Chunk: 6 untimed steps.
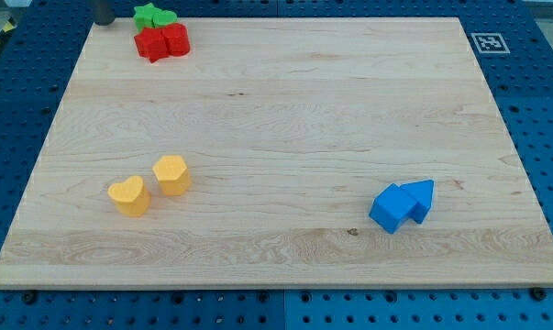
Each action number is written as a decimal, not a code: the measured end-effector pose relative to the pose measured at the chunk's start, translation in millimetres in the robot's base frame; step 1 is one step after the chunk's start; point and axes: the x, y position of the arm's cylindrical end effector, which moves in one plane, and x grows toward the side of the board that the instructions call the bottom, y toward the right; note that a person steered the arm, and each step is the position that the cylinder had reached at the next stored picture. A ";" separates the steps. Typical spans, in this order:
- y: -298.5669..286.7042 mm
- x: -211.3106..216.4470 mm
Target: Slightly move the green star towards the right
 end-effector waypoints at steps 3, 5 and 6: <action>42.9 -0.9; 43.2 15.5; 43.2 36.0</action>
